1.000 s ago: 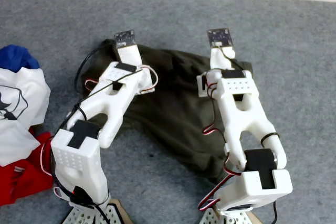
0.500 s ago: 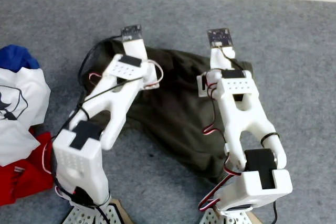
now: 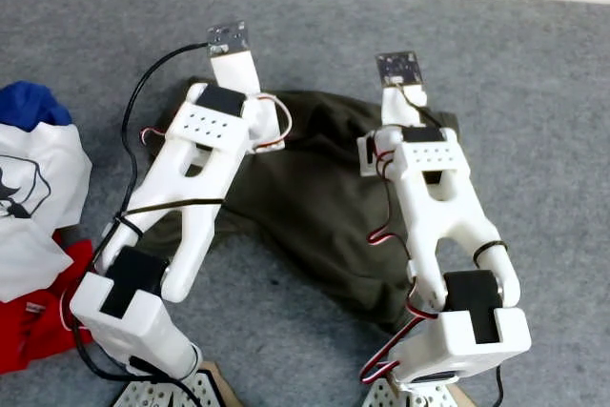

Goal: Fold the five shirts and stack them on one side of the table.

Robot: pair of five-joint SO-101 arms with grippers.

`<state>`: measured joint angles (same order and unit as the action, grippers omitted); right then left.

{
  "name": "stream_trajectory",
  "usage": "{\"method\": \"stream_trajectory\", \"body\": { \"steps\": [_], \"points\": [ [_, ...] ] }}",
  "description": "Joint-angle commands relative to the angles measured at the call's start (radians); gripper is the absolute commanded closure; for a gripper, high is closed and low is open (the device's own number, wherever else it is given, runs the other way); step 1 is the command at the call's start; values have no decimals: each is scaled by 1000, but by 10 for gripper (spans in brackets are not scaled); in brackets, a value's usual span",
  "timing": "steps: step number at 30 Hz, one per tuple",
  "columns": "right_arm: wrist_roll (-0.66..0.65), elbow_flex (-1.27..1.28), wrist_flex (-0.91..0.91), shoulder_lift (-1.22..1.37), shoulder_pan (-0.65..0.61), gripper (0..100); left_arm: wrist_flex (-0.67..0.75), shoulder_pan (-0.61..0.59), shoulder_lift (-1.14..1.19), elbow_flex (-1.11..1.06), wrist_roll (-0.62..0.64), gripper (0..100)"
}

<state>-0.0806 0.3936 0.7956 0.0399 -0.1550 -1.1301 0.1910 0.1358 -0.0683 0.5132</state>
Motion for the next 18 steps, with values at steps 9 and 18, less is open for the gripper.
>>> {"method": "stream_trajectory", "body": {
  "steps": [9, 18],
  "points": [
    [-12, 28, -13, -5, 7, 783, -17, -42, -53, -18, -11, 941],
    [-12, 28, -13, -5, 7, 783, 61, -41, -58, -74, -9, 937]
  ]
}}
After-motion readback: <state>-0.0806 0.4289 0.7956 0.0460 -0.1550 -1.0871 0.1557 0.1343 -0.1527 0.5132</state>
